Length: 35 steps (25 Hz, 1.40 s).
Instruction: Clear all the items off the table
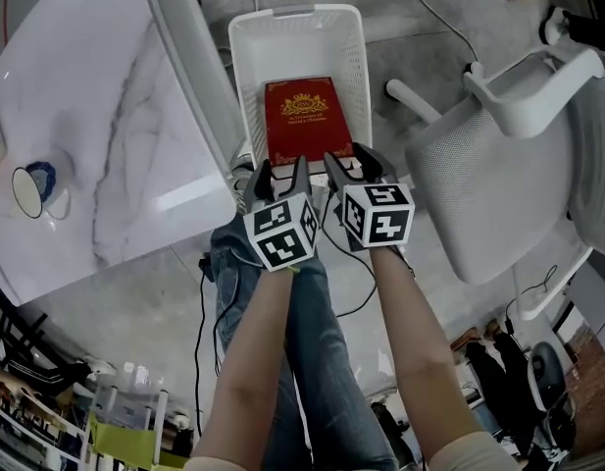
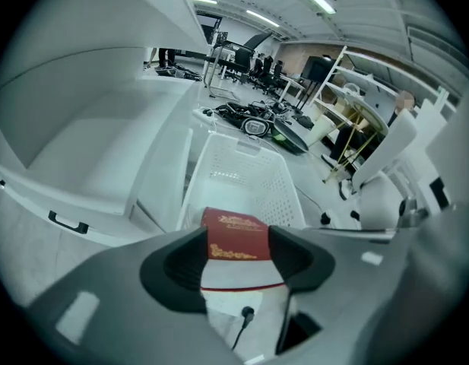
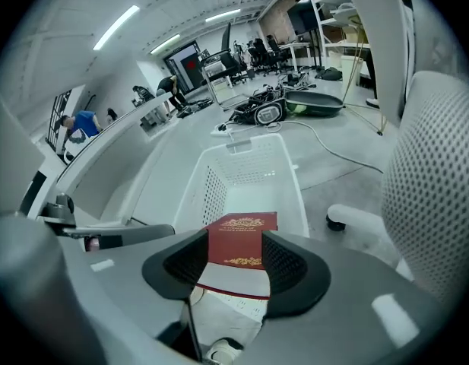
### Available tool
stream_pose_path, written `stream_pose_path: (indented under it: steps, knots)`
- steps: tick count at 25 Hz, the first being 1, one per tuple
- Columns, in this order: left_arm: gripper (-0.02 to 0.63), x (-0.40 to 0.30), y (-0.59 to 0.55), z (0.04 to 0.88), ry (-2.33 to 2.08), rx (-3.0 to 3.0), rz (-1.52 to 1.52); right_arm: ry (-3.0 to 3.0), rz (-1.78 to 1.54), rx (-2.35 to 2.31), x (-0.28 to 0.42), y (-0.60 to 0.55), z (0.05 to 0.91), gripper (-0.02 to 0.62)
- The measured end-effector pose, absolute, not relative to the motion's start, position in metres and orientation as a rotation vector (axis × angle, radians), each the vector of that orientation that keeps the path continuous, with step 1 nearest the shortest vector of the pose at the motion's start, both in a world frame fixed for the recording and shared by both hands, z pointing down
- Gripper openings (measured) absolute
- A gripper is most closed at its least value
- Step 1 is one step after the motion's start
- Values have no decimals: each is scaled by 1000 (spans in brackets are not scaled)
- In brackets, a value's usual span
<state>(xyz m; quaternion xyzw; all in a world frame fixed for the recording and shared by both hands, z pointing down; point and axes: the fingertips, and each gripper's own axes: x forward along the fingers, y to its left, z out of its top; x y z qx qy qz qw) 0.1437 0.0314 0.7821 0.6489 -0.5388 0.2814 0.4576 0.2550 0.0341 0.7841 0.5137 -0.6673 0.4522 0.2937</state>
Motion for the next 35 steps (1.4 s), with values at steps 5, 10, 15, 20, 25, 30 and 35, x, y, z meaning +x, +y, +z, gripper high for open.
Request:
stream_pose_path:
  steps: [5,10,15,20,25,30,35]
  knots:
    - [196,143,37,751,-1312,1606,680,-1758,1185,1394,252,41,753,72]
    - [87,147,44,721,-1302,1629,684,-1740,1167,1396,249,51,724,-2]
    - [17,145,47,689,-1311,1640,676,-1754,1158,1411,242,59,690,-2]
    - [11,148,48,653,-1306,1657,649,-1768,1141,1427,242,66,653,-3]
    - [11,146,55,620,-1305,1663,649,-1783,1114,1438,241,72,617,-3]
    - [9,140,58,586,-1306,1683,636,-1808,1093,1437,234,78,584,-3]
    - [9,133,61,557,-1314,1700,615,-1833,1089,1457,225,81,555,-3]
